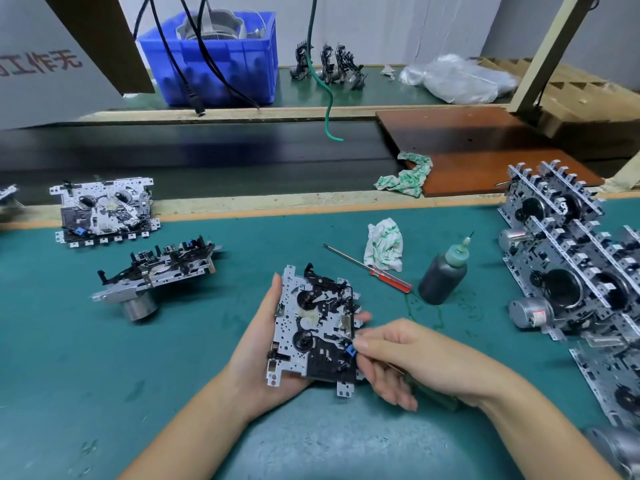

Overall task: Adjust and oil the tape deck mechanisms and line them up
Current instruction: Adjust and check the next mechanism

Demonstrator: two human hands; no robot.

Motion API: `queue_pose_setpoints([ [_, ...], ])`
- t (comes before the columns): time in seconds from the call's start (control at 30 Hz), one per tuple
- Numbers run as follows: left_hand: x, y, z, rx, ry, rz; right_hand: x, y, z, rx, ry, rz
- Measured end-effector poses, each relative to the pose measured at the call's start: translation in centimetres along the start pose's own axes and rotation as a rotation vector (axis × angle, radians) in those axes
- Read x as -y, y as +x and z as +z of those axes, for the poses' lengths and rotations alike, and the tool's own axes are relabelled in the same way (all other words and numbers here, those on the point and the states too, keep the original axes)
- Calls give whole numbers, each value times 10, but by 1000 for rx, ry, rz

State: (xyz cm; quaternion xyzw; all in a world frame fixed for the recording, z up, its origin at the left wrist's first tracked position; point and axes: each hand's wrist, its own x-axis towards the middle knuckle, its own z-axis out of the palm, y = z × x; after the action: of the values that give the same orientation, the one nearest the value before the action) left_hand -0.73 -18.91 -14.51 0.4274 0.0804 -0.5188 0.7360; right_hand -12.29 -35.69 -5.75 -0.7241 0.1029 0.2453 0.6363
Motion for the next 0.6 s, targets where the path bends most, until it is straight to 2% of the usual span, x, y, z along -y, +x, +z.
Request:
queue_pose_setpoints([
  [0.3,-1,-1,3,-10,-7,-11,-4,5,2,-86,-44,-46],
  [0.6,-4,-10,14,-67,28,37,-4,6,2,-65,-4,-38],
])
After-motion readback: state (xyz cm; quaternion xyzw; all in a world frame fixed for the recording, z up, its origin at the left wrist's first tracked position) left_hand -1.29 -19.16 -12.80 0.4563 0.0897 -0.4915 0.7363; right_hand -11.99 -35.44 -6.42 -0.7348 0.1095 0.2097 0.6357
